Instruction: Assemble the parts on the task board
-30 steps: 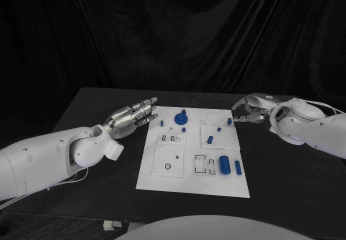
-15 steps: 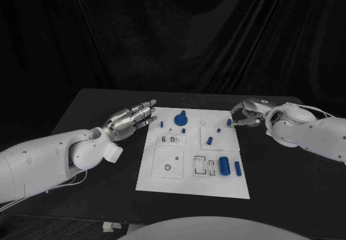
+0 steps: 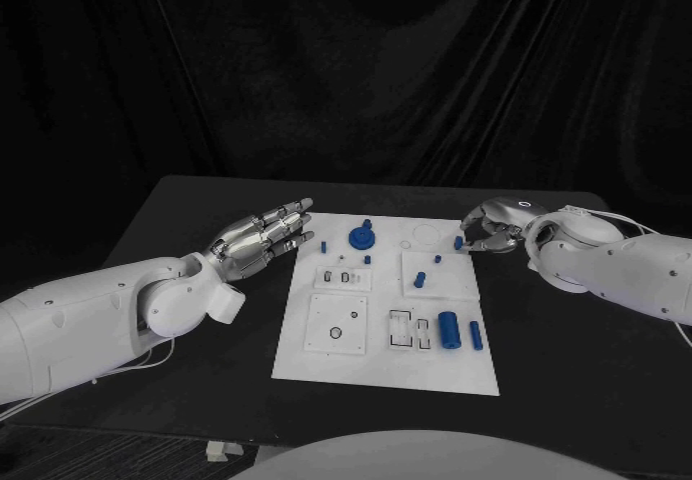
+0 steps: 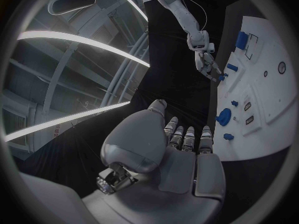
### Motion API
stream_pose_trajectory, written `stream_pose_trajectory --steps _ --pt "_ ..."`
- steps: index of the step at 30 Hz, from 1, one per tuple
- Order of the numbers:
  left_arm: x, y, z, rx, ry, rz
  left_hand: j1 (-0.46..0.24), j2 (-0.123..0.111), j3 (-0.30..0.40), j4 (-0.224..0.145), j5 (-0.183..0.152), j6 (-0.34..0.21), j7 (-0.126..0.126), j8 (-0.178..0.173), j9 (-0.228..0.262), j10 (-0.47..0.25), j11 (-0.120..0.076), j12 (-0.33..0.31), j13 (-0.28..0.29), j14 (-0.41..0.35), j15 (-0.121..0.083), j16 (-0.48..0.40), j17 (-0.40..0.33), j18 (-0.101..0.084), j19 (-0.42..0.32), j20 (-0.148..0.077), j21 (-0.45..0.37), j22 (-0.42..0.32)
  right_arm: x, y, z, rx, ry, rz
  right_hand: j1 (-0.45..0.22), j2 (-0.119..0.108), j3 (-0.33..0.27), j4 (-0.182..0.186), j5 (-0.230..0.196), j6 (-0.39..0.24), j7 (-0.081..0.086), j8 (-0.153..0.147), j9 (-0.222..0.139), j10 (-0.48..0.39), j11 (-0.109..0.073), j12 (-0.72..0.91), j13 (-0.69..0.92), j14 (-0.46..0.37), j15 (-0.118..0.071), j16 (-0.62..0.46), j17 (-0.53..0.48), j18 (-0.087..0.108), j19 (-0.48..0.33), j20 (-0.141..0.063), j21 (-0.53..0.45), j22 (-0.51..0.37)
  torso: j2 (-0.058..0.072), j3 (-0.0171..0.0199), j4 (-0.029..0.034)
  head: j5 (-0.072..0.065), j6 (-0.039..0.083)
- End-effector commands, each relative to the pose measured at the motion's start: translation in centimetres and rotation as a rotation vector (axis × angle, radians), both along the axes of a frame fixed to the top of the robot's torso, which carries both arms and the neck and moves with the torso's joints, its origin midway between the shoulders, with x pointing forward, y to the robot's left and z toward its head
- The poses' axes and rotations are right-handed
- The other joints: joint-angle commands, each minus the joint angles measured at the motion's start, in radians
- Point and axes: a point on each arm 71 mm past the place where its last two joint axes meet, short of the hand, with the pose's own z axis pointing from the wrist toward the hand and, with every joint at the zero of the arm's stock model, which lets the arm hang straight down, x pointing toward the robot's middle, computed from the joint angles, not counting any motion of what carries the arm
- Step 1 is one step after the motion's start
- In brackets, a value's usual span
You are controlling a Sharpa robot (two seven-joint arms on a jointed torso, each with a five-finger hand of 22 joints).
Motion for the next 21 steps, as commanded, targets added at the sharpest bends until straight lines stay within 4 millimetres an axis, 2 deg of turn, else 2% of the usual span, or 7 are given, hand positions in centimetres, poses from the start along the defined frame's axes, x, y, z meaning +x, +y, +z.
stream_pose_trajectory --steps 1,7,14,21 --pt "-0.1 -0.2 0.1 -0.019 -0.004 -0.010 0.008 0.002 -0.002 -0.005 0.006 -0.001 0.009 0.006 0.001 0.001 0.006 -0.002 0.001 -0.002 0.006 -0.004 -0.002 0.011 -0.001 0.010 -0.006 -0.001 0.0 -0.2 -0.5 -0.008 0.018 -0.003 0.013 0.001 -0.003 -0.002 0.006 0.009 0.001 0.005 0.002 0.106 -0.006 0.004 0.263 0.064 -0.005 -0.007 0.169 -0.007 -0.005 -0.002 -0.006 0.106 0.001 -0.0007 0.0005 0.001 0.000" --pt "-0.1 -0.1 0.0 -0.019 -0.001 -0.012 0.008 0.002 -0.002 -0.005 0.006 -0.001 0.009 0.006 0.001 0.001 0.006 -0.002 0.001 -0.002 0.006 -0.004 -0.002 0.011 -0.001 0.010 -0.006 -0.001 0.1 0.1 -1.0 -0.009 0.024 0.003 0.015 0.001 -0.004 -0.002 0.007 0.021 0.001 0.013 0.006 0.106 -0.005 0.004 0.263 0.062 -0.004 -0.012 0.165 -0.006 -0.006 -0.001 -0.010 0.106 0.000 -0.0018 0.0006 0.000 -0.003" --pt "-0.2 -0.1 0.0 -0.018 0.002 -0.015 0.008 0.002 -0.002 -0.005 0.006 -0.001 0.009 0.006 0.001 0.001 0.006 -0.002 0.001 -0.002 0.006 -0.004 -0.002 0.011 -0.001 0.010 -0.006 -0.001 0.2 0.5 -1.2 -0.009 0.024 0.010 0.021 0.002 -0.005 -0.004 0.008 0.039 0.000 0.026 0.015 0.106 -0.006 0.004 0.263 0.060 -0.004 -0.016 0.161 -0.006 -0.007 -0.001 -0.014 0.106 -0.001 -0.0011 0.0015 -0.002 -0.008" --pt "-0.2 -0.2 -0.1 -0.018 0.006 -0.021 0.008 0.002 -0.002 -0.005 0.006 -0.001 0.009 0.006 0.001 0.001 0.006 -0.002 0.001 -0.002 0.006 -0.004 -0.002 0.011 -0.001 0.010 -0.006 -0.001 0.3 0.7 -1.6 -0.009 0.026 0.015 0.026 0.003 -0.004 -0.006 0.013 0.042 -0.001 0.031 0.018 0.104 -0.006 0.002 0.261 0.058 -0.005 -0.019 0.158 -0.005 -0.009 -0.001 -0.020 0.105 0.000 -0.0007 -0.0008 -0.001 -0.010"
